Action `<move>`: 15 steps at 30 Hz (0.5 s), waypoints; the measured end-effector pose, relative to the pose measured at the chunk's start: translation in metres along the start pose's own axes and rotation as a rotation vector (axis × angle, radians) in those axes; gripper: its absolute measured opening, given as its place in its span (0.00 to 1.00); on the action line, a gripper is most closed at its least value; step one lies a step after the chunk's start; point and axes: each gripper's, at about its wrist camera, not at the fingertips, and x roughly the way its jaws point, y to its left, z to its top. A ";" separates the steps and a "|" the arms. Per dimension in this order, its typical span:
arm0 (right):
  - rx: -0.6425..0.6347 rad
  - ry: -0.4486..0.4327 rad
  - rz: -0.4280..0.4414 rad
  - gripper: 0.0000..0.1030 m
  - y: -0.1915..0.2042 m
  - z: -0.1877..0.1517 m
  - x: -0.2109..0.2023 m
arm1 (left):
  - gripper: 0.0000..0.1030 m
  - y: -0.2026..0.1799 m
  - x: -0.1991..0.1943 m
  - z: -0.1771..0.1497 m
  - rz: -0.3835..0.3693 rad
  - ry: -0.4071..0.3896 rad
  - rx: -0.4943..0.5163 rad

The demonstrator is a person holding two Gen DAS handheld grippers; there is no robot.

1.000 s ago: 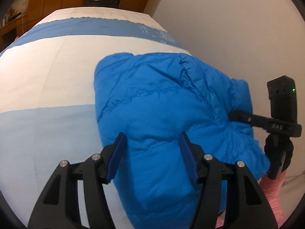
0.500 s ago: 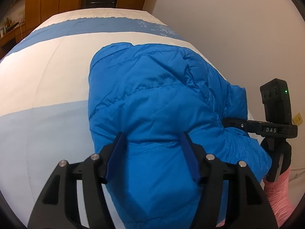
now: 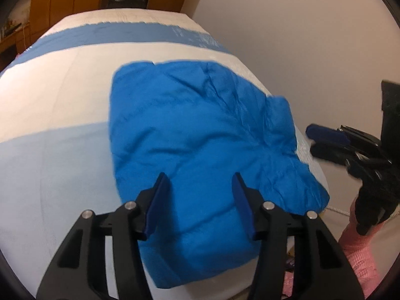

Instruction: Fold large clothes

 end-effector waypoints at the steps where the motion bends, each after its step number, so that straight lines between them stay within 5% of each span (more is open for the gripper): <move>1: -0.003 0.033 0.009 0.34 0.005 0.000 0.008 | 0.50 -0.003 0.000 -0.003 0.013 -0.006 0.011; 8: 0.049 0.162 -0.064 0.13 -0.010 -0.032 0.039 | 0.34 -0.003 0.001 -0.021 -0.014 0.006 -0.006; 15: 0.127 0.181 -0.008 0.07 -0.031 -0.057 0.064 | 0.31 0.002 0.035 -0.026 -0.047 0.072 0.013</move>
